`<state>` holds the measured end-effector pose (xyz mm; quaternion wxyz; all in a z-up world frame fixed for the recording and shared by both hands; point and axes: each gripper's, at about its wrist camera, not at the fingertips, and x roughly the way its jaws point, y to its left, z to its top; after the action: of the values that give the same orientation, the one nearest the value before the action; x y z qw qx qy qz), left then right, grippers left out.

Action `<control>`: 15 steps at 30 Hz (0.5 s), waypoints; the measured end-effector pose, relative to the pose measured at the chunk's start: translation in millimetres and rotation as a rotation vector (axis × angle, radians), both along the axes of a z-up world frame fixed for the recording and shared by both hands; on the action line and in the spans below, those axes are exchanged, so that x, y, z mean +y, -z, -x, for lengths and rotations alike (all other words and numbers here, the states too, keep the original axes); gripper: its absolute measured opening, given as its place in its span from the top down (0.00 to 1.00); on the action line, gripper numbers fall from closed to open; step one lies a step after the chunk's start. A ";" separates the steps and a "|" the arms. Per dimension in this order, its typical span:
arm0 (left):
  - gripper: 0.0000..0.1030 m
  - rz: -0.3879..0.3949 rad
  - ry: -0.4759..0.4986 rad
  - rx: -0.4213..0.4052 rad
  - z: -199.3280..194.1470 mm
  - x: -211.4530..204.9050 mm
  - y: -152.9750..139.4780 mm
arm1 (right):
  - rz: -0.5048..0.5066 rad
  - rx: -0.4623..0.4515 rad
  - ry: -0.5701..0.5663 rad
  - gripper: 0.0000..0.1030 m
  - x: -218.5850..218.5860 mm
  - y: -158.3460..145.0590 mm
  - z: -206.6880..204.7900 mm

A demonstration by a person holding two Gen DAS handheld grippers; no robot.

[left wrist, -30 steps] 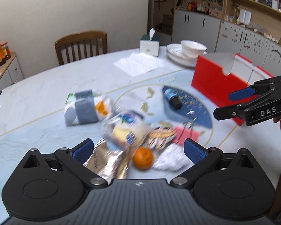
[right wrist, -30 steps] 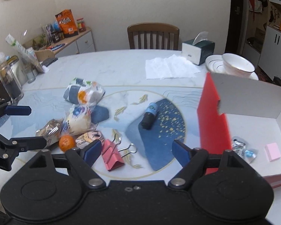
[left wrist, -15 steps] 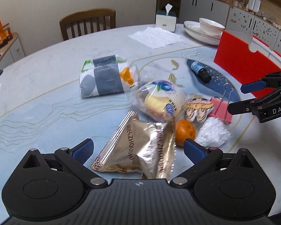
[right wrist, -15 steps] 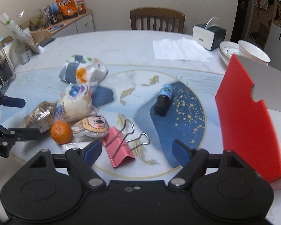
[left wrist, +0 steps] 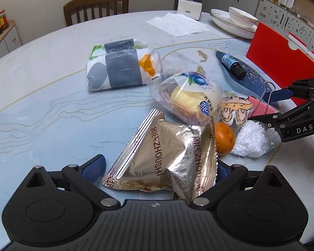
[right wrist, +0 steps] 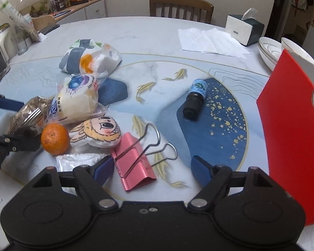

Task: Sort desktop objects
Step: 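Grasp the gold foil bread packet with the left tool while the right tool grasps the pink binder clip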

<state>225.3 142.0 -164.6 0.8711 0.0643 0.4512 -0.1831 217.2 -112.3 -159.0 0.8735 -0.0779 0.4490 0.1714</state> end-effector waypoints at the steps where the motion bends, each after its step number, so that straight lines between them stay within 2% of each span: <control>1: 0.04 -0.002 0.001 -0.001 -0.3 -0.1 -0.3 | -0.001 0.000 -0.002 0.22 0.2 0.0 -0.6; 9: 0.16 -0.002 -0.003 -0.004 0.9 0.1 -3.5 | -0.008 -0.006 -0.014 0.23 1.4 0.6 -1.5; 12: 0.21 -0.003 -0.008 -0.005 1.9 0.2 -4.5 | -0.009 -0.007 -0.028 0.27 2.3 -0.3 -1.0; 13: 0.24 -0.003 -0.009 -0.005 2.4 -0.1 -4.8 | -0.010 -0.011 -0.041 0.34 3.1 -1.3 0.0; 14: 0.28 -0.001 -0.007 -0.007 3.1 -0.5 -5.4 | -0.004 -0.014 -0.049 0.37 4.2 -2.2 0.6; 15: 0.39 0.002 0.000 -0.017 4.5 -1.5 -7.2 | -0.004 -0.016 -0.057 0.39 4.8 -2.7 1.3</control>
<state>220.8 140.6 -157.4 0.8749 0.0650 0.4437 -0.1828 215.9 -107.5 -156.3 0.8719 -0.0901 0.4393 0.1966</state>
